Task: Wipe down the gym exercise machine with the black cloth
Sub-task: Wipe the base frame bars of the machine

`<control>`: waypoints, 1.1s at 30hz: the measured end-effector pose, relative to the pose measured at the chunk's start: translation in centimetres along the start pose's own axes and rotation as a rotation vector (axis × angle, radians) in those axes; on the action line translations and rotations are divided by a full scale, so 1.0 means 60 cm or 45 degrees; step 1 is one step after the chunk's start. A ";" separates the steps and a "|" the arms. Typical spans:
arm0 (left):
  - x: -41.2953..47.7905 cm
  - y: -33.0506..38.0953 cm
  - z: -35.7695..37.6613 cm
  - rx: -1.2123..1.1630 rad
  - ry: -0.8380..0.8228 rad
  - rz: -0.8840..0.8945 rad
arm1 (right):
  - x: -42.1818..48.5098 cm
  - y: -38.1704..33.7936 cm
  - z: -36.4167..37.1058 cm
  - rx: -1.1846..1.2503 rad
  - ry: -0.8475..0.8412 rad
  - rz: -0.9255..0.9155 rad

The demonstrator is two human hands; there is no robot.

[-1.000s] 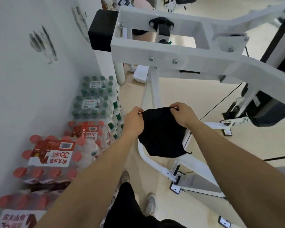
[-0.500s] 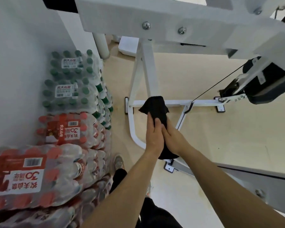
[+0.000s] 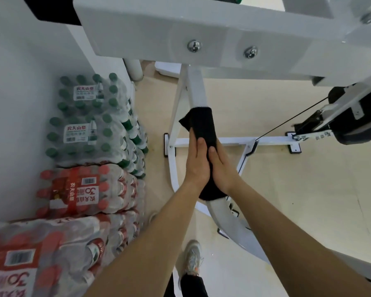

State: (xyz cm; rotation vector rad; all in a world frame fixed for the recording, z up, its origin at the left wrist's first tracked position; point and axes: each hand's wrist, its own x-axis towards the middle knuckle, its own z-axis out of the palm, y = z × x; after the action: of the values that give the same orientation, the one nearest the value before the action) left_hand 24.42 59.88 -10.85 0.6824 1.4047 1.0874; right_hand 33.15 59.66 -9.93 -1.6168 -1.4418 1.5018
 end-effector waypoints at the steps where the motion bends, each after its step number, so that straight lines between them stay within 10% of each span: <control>1: -0.024 -0.013 0.000 0.011 0.003 -0.001 | -0.024 0.011 -0.001 -0.003 -0.016 0.022; 33: 0.163 0.066 -0.005 0.187 -0.014 0.180 | 0.191 -0.072 -0.008 -0.027 0.135 -0.168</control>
State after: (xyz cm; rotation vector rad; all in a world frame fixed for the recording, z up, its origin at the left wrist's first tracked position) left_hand 21.84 70.11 -11.49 0.9036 1.4537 1.0954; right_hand 30.13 71.50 -10.47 -1.5566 -1.4793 1.3122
